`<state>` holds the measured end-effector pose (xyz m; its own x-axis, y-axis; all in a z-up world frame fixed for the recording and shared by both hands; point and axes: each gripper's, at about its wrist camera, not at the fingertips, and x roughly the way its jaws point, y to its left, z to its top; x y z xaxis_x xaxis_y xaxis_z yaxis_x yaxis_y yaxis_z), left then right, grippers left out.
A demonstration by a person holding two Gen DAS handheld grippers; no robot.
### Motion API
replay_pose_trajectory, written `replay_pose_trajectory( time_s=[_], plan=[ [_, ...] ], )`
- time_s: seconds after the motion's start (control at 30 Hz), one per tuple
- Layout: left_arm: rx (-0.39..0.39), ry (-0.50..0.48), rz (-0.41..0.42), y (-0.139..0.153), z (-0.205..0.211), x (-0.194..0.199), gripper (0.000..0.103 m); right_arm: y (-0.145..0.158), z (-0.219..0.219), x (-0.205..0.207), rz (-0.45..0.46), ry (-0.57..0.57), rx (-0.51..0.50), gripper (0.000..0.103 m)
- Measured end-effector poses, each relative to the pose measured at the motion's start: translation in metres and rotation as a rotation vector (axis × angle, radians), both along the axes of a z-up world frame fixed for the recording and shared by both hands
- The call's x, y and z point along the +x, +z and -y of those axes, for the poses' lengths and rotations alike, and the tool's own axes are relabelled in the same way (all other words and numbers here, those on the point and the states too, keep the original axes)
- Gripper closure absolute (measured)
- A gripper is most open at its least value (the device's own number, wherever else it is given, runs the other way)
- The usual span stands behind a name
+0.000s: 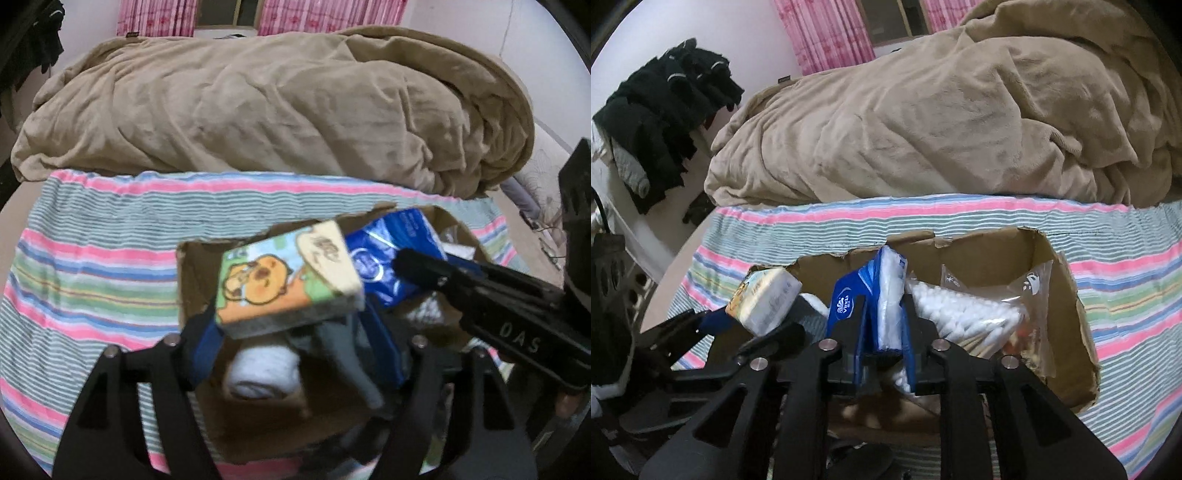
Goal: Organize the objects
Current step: 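Lower both tissue packs into the box and open both grippers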
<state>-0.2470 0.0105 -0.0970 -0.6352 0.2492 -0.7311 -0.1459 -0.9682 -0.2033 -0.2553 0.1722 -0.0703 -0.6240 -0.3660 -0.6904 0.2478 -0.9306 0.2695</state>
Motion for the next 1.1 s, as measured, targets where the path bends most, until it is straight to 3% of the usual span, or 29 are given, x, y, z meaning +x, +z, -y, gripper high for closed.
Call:
replay_pose_trajectory(
  time_s=[0.07, 0.13, 0.23, 0.33, 0.83, 1.1],
  plan=[
    [0.005, 0.004, -0.005, 0.004, -0.001, 0.006, 0.025, 0.004, -0.002, 0.004, -0.008, -0.002, -0.004, 0.072],
    [0.009, 0.013, -0.018, 0.010, 0.000, 0.014, 0.021, 0.010, -0.006, 0.011, -0.019, -0.004, -0.015, 0.057],
    [0.015, 0.027, -0.040, 0.020, 0.004, 0.024, 0.017, 0.020, -0.010, 0.022, -0.043, -0.011, -0.022, 0.043],
    [0.016, 0.023, -0.061, 0.030, 0.005, 0.034, 0.014, 0.030, -0.016, 0.034, -0.065, -0.022, -0.024, 0.036],
    [0.043, 0.067, -0.141, 0.072, 0.029, 0.119, 0.013, 0.063, -0.033, 0.105, -0.109, -0.039, -0.011, 0.035],
    [0.038, 0.109, -0.169, 0.080, 0.047, 0.173, 0.013, 0.064, -0.030, 0.139, -0.114, -0.014, 0.006, 0.035]
  ],
)
